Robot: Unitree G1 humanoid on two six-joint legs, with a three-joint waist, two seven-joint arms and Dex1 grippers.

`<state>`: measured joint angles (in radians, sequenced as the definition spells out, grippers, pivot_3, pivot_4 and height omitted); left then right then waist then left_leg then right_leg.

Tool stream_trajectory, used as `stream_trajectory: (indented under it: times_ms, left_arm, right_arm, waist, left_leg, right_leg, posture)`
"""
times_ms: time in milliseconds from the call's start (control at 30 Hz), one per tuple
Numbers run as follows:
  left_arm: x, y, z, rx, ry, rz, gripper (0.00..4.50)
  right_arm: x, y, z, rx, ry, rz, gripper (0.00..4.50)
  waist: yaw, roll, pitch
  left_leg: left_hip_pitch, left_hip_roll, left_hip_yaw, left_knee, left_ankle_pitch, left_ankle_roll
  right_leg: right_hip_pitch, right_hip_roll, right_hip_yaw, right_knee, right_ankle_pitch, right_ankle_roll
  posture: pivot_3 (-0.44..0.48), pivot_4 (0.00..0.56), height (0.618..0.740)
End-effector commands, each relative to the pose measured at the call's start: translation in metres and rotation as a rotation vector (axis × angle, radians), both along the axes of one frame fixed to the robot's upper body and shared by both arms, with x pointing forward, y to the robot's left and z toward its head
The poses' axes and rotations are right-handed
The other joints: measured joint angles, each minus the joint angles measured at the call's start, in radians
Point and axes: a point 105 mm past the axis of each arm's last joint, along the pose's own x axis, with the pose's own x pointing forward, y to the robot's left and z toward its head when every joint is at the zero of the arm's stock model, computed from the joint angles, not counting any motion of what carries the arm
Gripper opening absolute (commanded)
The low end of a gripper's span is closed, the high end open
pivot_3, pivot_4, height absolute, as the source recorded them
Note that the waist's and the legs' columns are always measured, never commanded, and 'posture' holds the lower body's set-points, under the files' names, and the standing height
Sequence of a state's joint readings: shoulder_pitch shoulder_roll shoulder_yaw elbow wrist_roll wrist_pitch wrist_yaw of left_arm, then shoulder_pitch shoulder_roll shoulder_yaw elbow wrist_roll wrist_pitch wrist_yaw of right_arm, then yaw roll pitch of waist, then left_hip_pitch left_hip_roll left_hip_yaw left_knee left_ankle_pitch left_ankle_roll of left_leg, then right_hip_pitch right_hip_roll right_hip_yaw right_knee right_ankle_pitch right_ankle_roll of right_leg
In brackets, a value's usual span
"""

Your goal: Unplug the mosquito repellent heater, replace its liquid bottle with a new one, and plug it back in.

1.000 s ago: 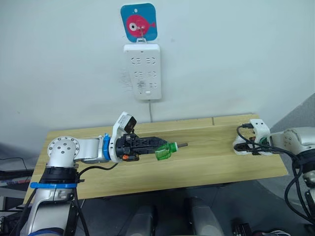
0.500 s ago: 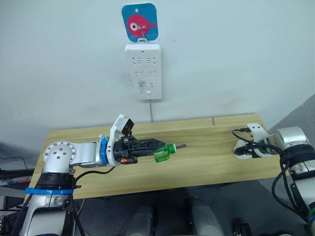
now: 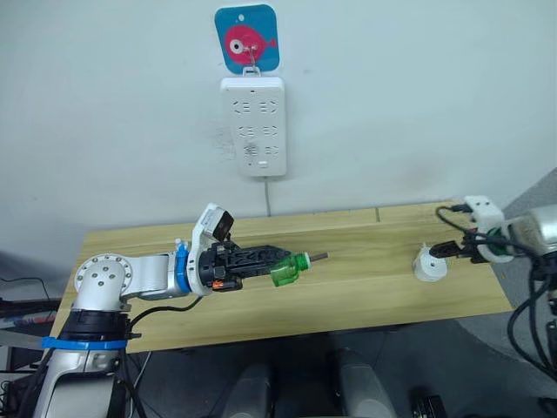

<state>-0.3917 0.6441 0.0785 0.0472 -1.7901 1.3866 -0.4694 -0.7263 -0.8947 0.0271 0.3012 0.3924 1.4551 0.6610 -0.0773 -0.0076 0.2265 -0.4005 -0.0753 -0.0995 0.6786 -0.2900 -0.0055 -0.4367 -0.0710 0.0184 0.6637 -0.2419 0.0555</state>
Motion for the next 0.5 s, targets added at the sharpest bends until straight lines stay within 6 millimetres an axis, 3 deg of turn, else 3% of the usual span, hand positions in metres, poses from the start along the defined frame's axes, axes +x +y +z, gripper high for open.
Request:
stream_trajectory:
  times_ms: [33,100,167,267,500]
  left_arm:
    - [0.002,0.001,0.009,-0.035,-0.056,0.039,2.13]
    - [0.005,-0.001,0.009,-0.049,-0.062,0.070,2.13]
    - [0.006,-0.003,0.010,-0.058,-0.068,0.081,2.13]
    - [0.008,-0.003,0.012,-0.065,-0.075,0.101,2.13]
    - [0.023,-0.001,0.016,-0.066,-0.100,0.165,2.13]
  right_arm:
    - [0.000,0.037,0.029,0.270,-0.092,0.036,4.43]
    - [0.003,0.073,0.044,0.587,-0.173,0.107,4.43]
    - [-0.019,0.101,0.049,0.785,-0.175,0.244,4.43]
    - [-0.053,0.135,0.055,0.932,-0.178,0.355,4.43]
    - [-0.061,0.195,0.070,1.078,-0.325,0.257,4.43]
  waist:
    - [-0.003,0.000,0.000]
    - [-0.004,0.000,0.000]
    - [-0.002,0.000,0.000]
    - [0.021,0.000,0.000]
    - [0.003,-0.002,-0.001]
  left_leg:
    - [0.000,0.000,0.001,0.000,0.000,0.000]
    - [0.001,0.001,0.002,0.000,0.000,0.000]
    - [0.001,0.001,0.002,0.001,0.000,0.000]
    - [0.000,0.000,-0.001,0.000,0.000,0.000]
    - [0.002,0.001,0.007,0.001,-0.002,0.005]
  right_leg:
    - [0.000,0.000,0.000,0.000,0.000,0.000]
    - [0.000,0.000,0.000,0.000,0.000,0.000]
    - [0.000,-0.001,0.000,0.000,0.001,-0.001]
    - [0.000,-0.002,-0.003,0.000,0.000,-0.001]
    - [0.001,-0.003,-0.001,-0.001,0.000,0.000]
  posture:
    - [-0.130,0.230,0.740]
    - [-0.128,0.229,0.740]
    - [-0.128,0.229,0.740]
    - [-0.112,0.226,0.740]
    - [-0.115,0.224,0.740]
